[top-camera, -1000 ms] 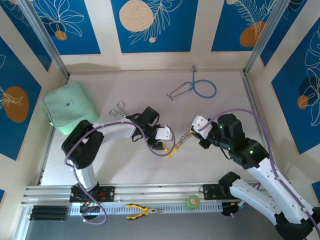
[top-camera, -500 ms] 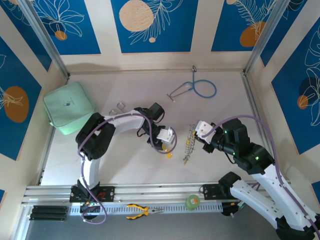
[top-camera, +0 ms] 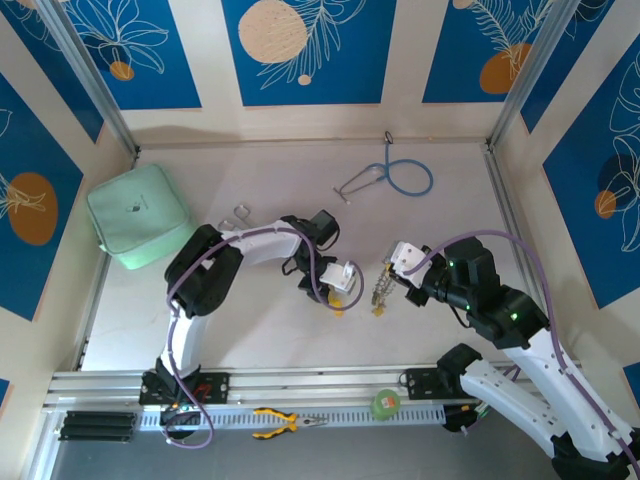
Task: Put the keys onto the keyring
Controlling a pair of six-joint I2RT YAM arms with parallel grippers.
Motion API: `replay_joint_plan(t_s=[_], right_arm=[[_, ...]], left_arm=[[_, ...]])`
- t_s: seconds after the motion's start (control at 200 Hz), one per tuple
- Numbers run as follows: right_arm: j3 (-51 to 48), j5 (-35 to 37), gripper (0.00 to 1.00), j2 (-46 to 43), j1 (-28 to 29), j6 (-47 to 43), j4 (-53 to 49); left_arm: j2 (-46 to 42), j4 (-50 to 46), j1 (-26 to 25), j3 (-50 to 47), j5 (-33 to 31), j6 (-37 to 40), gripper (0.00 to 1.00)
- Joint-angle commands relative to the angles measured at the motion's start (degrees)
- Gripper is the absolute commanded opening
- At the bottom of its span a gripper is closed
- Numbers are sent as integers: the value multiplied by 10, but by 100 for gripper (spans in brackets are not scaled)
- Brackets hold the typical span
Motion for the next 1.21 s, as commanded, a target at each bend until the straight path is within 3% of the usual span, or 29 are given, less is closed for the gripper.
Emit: replay_joint_plan(t_s=[0.0,0.48,0.725,1.08,1.2], right_arm=[[1,-13,0,-13,-2,-7,3],[-1,-14,0,-12,-4,-9,4],[0,-15,0,-12,-5,-10,3],[1,-21,0,-12,-8,-12,-2],[1,-30,0,-14,-8,-12,-7]], left_arm=[[11,-34,-5,14,0,26,39],[20,-39,-7,18,-4,29,20],[20,-42,-6,21,3,27,16],[-3,-45,-7,22,-19,25,0],[-31,-38,-6,21,-47,-3,0]])
